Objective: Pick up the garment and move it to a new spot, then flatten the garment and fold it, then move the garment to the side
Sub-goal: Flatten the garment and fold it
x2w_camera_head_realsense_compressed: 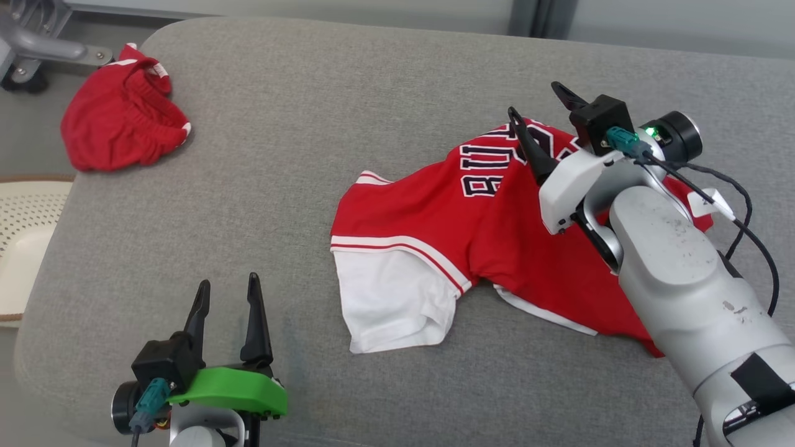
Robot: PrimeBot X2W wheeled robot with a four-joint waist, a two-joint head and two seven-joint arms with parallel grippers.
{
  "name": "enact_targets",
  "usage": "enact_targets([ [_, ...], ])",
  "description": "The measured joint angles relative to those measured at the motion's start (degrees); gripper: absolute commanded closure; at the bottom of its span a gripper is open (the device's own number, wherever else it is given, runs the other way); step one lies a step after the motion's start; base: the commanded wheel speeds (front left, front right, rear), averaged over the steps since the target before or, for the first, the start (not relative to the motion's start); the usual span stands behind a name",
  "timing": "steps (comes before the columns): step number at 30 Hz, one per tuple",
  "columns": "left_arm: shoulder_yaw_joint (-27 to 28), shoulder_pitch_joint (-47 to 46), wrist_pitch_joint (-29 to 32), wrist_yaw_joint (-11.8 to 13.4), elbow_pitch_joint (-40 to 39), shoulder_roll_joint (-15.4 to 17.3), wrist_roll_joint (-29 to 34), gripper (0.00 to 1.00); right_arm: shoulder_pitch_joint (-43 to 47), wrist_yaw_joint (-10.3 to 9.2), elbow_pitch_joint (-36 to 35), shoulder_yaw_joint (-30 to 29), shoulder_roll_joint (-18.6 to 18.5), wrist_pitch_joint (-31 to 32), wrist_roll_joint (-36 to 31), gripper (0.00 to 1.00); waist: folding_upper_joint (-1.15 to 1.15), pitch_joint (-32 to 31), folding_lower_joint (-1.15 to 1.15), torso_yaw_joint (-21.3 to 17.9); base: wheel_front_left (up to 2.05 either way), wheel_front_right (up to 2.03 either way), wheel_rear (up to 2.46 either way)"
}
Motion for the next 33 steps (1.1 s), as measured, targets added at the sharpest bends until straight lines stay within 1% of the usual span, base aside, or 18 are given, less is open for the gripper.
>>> enact_targets([
  [4,0.05,-0.02,0.00,-0.29,-0.04,0.00,0.74,0.00,4.97,-0.01,-4.19,-6.17,1.25,-1.99,-0.98,0.00,0.00,-0.72,0.00,-2.10,0.00,0.00,0.00],
  [7,-0.03,-0.13,-0.01,-0.53,-0.04,0.00,1.47,0.00,11.06,-0.01,-8.05,-11.12,1.87,-2.22,-2.08,0.00,0.00,-1.35,0.00,-3.84,0.00,0.00,0.00],
  [10,-0.02,-0.65,0.00,-0.77,0.12,-0.03,1.77,0.00,17.62,0.00,-14.77,-16.61,2.34,-2.41,-3.80,0.00,0.00,-2.00,0.00,-5.64,0.00,0.00,0.00],
  [17,0.36,-0.07,0.00,-1.21,1.03,-0.03,1.72,0.00,31.38,-0.01,-29.42,-25.19,5.21,-2.46,-6.92,0.00,0.00,-3.45,0.00,-9.02,0.00,0.00,0.00],
  [20,1.04,1.48,0.00,-1.51,1.02,-0.04,1.48,0.00,35.86,-0.01,-31.96,-26.63,6.11,-2.46,-7.08,0.00,0.00,-4.34,0.00,-9.91,0.00,0.00,0.00],
  [24,2.03,3.48,0.00,-2.03,0.59,-0.03,1.43,0.00,39.50,-0.01,-33.73,-27.67,6.64,-2.46,-6.72,0.00,0.00,-5.57,0.00,-10.72,0.00,0.00,0.00],
  [30,2.92,6.05,0.00,-2.07,-0.63,-0.02,0.94,0.00,42.98,-0.01,-34.82,-25.20,6.81,-2.46,-2.26,0.00,0.00,-7.57,0.00,-11.50,0.00,0.00,0.00],
  [33,2.67,6.96,0.00,-1.91,-1.08,-0.03,0.40,0.00,43.56,-0.01,-35.00,-24.21,6.81,-2.46,-1.29,0.00,0.00,-8.45,0.00,-11.65,0.00,0.00,0.00],
])
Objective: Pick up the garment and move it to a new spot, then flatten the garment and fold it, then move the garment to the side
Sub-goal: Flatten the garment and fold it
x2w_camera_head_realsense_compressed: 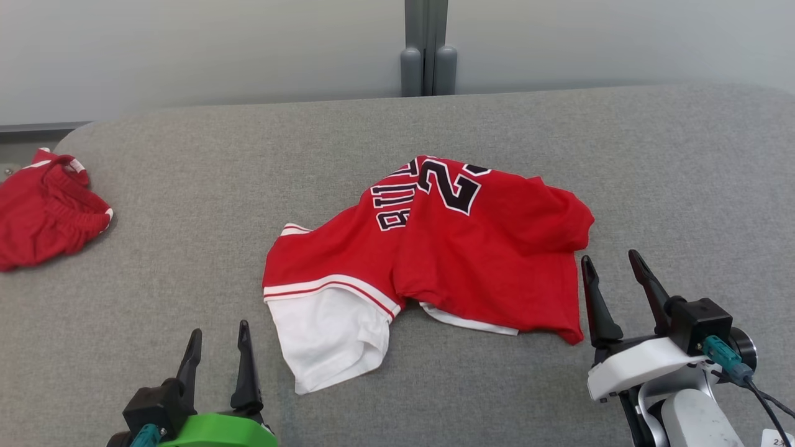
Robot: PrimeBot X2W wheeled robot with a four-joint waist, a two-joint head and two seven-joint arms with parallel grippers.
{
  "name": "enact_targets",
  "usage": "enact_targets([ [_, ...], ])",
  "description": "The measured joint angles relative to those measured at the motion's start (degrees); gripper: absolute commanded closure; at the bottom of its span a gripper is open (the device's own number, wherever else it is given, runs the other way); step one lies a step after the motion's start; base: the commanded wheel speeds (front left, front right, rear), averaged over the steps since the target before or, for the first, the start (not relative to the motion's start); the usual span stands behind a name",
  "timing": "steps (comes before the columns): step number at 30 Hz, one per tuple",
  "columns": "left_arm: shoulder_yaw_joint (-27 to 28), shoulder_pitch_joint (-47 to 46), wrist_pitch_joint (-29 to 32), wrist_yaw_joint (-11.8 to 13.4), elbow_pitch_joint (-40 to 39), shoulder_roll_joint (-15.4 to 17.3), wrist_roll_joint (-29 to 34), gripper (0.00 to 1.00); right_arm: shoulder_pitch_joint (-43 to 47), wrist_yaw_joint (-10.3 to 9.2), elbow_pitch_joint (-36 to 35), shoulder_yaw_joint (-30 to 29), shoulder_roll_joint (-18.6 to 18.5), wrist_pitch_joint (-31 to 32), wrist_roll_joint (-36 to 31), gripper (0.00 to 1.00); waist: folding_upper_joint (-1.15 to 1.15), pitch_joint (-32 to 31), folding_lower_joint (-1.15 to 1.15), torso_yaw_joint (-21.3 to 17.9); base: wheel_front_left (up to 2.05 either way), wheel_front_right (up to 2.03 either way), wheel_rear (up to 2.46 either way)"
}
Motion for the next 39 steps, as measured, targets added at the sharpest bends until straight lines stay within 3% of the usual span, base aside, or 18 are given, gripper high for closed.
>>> enact_targets([
  [22,-1.13,0.25,0.00,0.84,-0.74,0.01,0.68,0.00,-0.28,0.00,1.65,0.81,0.00,0.00,0.96,0.00,0.00,-0.42,0.00,0.29,0.00,0.00,0.00],
  [33,-5.26,0.19,8.10,-3.01,8.89,0.34,-0.05,0.00,1.14,0.00,6.46,-0.26,0.04,-0.01,1.01,0.00,0.00,1.87,0.00,-0.56,0.00,0.00,0.00],
  [39,-5.83,-1.51,8.60,-3.47,10.94,0.33,-1.05,0.00,2.43,0.00,9.24,0.56,0.04,0.19,2.52,0.00,0.00,2.93,0.00,-1.82,0.00,0.00,0.00],
])
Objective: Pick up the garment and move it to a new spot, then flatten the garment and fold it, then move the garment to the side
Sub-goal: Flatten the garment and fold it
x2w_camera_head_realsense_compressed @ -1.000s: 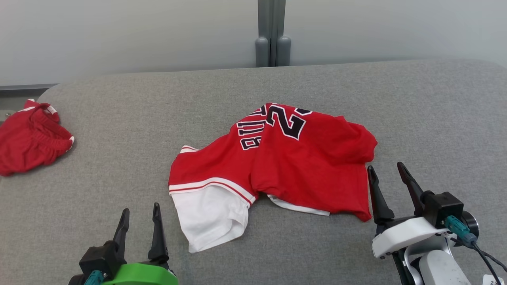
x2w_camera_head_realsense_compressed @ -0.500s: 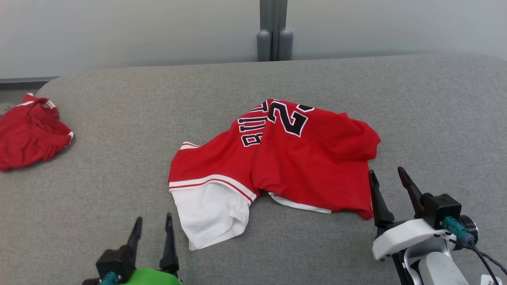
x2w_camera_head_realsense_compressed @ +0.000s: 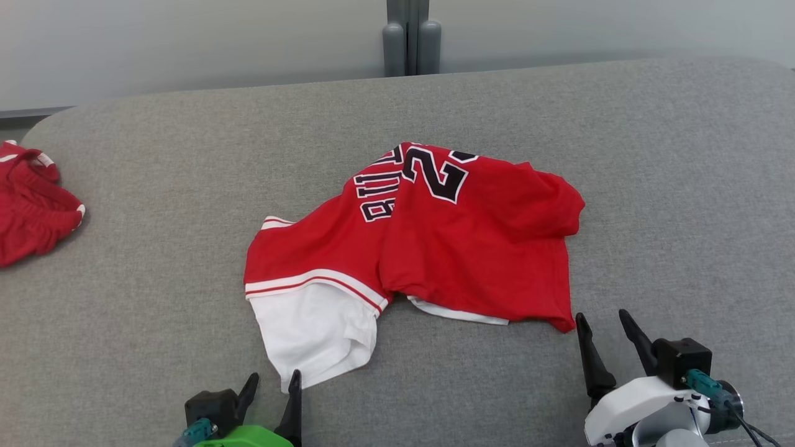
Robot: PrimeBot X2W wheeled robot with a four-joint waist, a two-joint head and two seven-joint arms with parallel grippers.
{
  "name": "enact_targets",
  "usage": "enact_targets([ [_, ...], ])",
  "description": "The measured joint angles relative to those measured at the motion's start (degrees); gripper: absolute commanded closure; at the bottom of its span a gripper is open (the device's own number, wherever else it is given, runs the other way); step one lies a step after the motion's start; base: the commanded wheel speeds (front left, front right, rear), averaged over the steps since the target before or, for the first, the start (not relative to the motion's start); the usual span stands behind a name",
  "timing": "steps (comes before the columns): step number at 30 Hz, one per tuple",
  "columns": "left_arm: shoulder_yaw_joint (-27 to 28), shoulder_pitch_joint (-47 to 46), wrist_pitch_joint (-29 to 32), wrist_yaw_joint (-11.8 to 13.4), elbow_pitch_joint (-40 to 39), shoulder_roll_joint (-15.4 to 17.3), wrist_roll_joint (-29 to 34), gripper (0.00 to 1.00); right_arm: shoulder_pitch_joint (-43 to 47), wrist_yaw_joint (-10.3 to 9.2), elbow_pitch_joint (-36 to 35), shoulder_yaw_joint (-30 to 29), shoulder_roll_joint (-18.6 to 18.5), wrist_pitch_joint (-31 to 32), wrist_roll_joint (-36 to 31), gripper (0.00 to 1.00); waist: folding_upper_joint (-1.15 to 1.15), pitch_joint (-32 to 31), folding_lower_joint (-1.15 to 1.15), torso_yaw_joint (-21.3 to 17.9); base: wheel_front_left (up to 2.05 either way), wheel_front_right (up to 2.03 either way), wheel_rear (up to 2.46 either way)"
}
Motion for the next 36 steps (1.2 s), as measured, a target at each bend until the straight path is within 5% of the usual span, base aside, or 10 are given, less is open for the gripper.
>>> enact_targets([
  [3,-0.45,-1.17,-0.02,-0.24,1.59,0.00,-0.20,0.00,-0.11,0.00,1.98,0.94,-0.01,0.15,1.09,0.00,0.00,0.56,0.00,-0.74,0.00,0.00,0.00],
  [4,-0.58,-1.52,-0.02,-0.29,2.08,-0.02,-0.30,0.24,-0.26,0.00,2.69,1.25,-0.02,0.16,1.29,0.00,0.00,0.73,0.00,-0.89,0.00,0.00,0.00],
  [5,-0.69,-1.90,-0.02,-0.41,2.49,-0.03,-0.43,0.63,-0.57,0.00,3.53,1.65,-0.01,0.16,1.49,0.00,0.00,0.92,0.00,-1.04,0.00,0.00,0.00],
  [9,-1.07,-3.25,-0.45,-0.42,3.92,-0.02,-0.48,1.00,-2.94,0.00,6.47,2.50,0.00,0.14,2.69,0.00,0.00,1.56,0.00,-1.22,0.00,0.00,0.00],
  [21,-1.77,-4.46,-2.38,-0.43,6.26,-0.03,-0.82,1.00,-6.61,0.00,10.67,4.60,0.02,-0.13,5.49,0.00,0.00,1.53,0.00,1.15,0.00,0.00,0.00],
  [22,-1.85,-4.46,-2.43,-0.42,6.41,-0.02,-0.87,1.00,-6.63,0.00,11.04,4.78,0.00,-0.14,5.48,0.05,0.00,1.43,0.00,1.28,0.00,0.00,0.00],
  [24,-1.97,-4.46,-2.64,-0.41,6.65,-0.02,-0.89,1.00,-6.63,0.00,11.48,5.02,0.02,-0.16,5.47,0.56,0.00,1.23,0.00,1.45,0.00,0.00,0.00],
  [26,-2.04,-4.46,-2.89,-0.41,6.82,-0.01,-0.97,1.00,-6.82,0.00,11.80,5.19,0.01,-0.19,5.35,0.96,0.00,1.00,0.00,1.52,0.00,0.00,0.00],
  [36,-1.74,-4.47,-5.28,-0.69,3.57,0.10,-2.44,1.00,-6.82,0.00,7.88,2.63,0.03,-0.19,3.26,1.00,0.00,-0.94,0.00,0.55,0.00,0.00,0.00],
])
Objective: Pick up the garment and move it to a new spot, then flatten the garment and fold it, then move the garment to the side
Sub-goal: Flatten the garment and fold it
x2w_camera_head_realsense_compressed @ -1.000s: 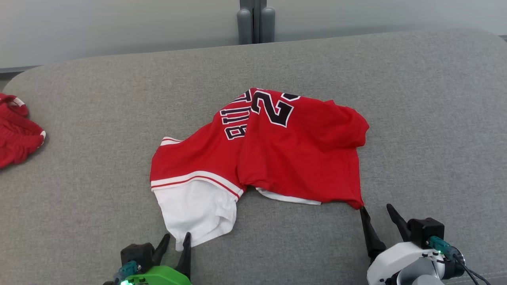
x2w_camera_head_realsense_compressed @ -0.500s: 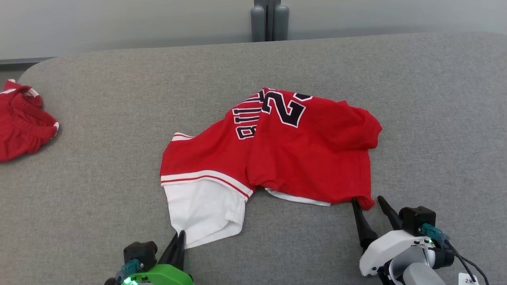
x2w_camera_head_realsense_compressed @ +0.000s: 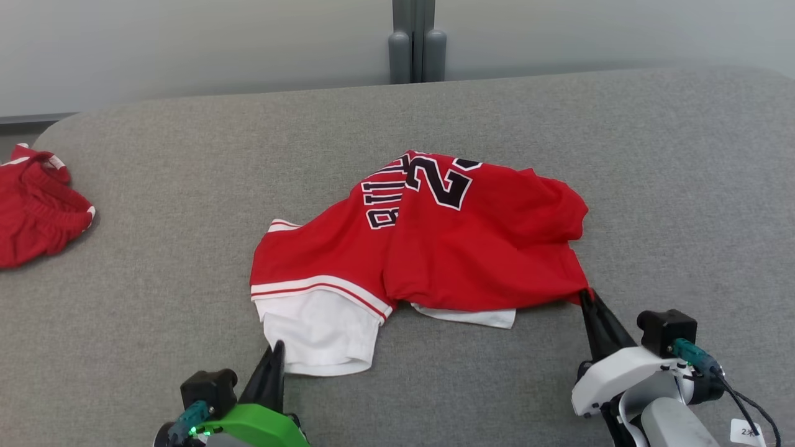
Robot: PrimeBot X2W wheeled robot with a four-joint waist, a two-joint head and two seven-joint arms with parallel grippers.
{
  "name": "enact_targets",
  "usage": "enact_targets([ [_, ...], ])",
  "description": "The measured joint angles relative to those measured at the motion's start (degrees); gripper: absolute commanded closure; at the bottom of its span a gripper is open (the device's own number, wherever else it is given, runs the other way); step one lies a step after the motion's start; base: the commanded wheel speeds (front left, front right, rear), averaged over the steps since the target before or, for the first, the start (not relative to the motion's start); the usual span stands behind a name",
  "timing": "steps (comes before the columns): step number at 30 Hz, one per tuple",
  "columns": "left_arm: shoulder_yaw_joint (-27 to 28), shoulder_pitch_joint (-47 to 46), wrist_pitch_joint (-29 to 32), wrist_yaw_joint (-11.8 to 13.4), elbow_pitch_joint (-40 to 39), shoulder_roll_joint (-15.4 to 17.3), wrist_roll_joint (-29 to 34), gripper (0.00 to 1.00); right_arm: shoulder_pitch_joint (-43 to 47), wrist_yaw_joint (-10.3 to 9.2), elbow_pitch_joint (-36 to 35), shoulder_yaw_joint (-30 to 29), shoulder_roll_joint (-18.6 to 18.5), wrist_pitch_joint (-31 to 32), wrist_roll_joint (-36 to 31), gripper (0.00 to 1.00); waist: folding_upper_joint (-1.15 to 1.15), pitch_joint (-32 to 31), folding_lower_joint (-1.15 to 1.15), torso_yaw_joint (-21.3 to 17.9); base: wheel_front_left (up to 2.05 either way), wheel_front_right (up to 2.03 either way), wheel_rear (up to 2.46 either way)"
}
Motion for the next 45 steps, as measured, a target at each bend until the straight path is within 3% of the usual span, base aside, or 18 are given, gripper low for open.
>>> enact_targets([
  [8,1.11,-3.10,-1.71,-0.47,-11.25,1.14,-0.47,1.00,-0.28,0.00,-11.27,-3.96,-0.02,-0.01,-4.90,1.00,0.00,-2.81,0.00,-1.21,0.00,0.00,0.00],
  [15,2.25,-3.93,-0.31,-0.18,-26.99,3.33,-0.46,1.00,-0.68,0.00,-24.14,-6.53,-0.02,0.00,-7.67,1.00,0.00,-4.66,0.00,-2.78,0.00,0.00,0.00],
  [24,4.66,-8.13,5.26,1.74,-56.42,8.36,2.48,1.00,-1.25,0.00,-48.45,-10.03,-0.04,2.42,-10.76,1.00,0.00,-5.49,0.00,-4.72,0.00,0.00,0.00],
  [30,5.64,-15.26,11.06,1.67,-68.27,11.10,3.94,1.00,-1.51,0.00,-63.13,-11.15,-0.05,6.61,-12.72,1.00,0.00,-4.57,0.00,-5.23,0.00,0.00,0.00],
  [34,6.47,-20.54,14.77,1.45,-69.58,12.63,3.36,1.00,-1.94,0.00,-67.09,-10.95,-0.14,9.38,-12.85,1.00,0.00,-3.30,0.00,-5.63,0.00,0.00,0.00],
  [37,6.35,-23.65,16.73,1.10,-67.56,13.07,2.54,1.00,-3.03,0.00,-66.02,-11.20,-0.14,11.51,-11.71,1.00,0.00,-1.81,0.00,-5.98,0.00,0.00,0.00],
  [42,6.08,-30.78,17.79,0.20,-60.14,13.99,2.59,1.00,-8.32,0.00,-58.25,-9.93,-0.18,13.39,-7.76,1.00,0.00,1.88,0.00,-6.53,0.00,0.00,0.00],
  [45,5.64,-39.94,18.26,-0.76,-51.97,14.91,2.93,1.00,-16.80,0.00,-50.71,-7.38,-0.42,14.81,-5.16,1.00,0.00,5.14,0.00,-6.84,0.00,0.00,0.00],
])
